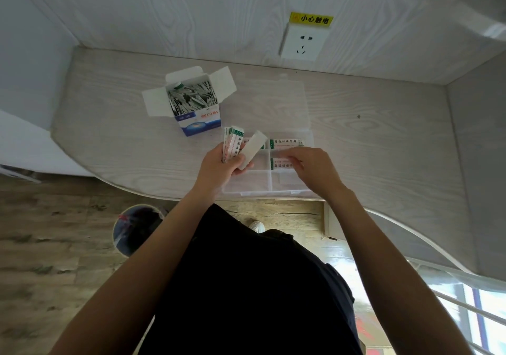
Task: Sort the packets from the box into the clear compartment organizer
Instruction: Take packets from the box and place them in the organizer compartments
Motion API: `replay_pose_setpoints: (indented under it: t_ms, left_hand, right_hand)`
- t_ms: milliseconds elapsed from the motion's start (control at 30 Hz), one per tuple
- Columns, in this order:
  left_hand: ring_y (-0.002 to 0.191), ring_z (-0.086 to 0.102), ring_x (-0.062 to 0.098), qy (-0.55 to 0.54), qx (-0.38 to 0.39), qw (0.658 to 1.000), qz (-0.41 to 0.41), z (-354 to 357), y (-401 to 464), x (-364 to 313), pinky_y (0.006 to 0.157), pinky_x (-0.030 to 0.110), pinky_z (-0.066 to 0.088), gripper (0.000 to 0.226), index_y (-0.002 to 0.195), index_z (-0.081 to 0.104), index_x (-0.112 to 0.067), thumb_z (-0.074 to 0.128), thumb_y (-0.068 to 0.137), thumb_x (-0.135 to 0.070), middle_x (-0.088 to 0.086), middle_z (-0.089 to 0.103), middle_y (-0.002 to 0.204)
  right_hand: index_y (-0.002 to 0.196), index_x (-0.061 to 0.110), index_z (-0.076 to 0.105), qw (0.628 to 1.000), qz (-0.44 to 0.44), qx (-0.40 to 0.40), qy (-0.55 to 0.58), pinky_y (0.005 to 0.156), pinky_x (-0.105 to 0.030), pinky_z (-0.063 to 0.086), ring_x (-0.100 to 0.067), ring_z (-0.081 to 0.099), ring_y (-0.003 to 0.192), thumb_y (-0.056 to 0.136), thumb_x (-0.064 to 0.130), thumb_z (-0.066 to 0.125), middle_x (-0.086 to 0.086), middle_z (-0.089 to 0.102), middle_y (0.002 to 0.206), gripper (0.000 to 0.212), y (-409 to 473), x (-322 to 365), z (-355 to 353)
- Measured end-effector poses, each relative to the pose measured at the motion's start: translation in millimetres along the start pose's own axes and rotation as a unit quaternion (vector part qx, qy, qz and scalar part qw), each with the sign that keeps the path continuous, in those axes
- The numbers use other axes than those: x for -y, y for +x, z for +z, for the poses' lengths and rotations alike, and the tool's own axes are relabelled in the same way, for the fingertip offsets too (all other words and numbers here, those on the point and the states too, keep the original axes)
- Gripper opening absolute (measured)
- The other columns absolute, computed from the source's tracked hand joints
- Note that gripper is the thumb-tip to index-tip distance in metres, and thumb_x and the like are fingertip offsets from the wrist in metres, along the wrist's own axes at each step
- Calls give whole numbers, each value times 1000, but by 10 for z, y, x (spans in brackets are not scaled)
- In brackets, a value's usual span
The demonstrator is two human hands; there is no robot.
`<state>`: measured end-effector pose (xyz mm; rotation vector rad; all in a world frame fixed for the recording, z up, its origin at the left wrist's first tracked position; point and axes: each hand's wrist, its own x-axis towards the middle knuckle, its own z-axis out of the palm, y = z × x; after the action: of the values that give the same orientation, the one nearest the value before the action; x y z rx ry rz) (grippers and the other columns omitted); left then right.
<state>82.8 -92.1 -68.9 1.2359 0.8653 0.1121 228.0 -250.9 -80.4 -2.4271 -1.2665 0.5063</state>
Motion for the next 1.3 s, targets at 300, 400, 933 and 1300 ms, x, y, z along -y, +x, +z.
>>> replay_pose_setpoints:
  t_ms: [300,400,933,1300]
  left_hand:
    - [69,69,10,5,12,1000,1,36,-12,-21,64,18,55,25,115,52,-5,53,90,1,14,63,104]
    - [70,69,10,1,12,1000,3,31,-7,-37,67,21,57,24,112,52,-7,53,90,1,11,64,100]
    - [68,69,9,-3,26,1000,10,52,-7,-16,66,19,56,23,112,52,-6,53,90,2,9,64,97]
    - [74,68,16,33,106,994,-17,85,-16,-7,73,27,55,22,107,54,-12,49,92,2,6,65,90]
  right_hand:
    - [108,20,69,999,-8,49,-6,83,-39,52,-21,66,94,92,7,47,0,70,111,30,-15,-12,61]
    - [108,18,69,999,-9,40,27,82,-39,52,-20,66,94,91,4,46,-1,70,110,32,-13,40,58]
    - [114,12,65,995,31,78,-49,92,-33,42,-20,50,117,98,26,39,-1,57,130,33,-59,151,70]
    - [108,26,55,929,154,-42,334,61,-28,53,-9,61,58,88,26,62,-6,67,84,21,-1,519,-41]
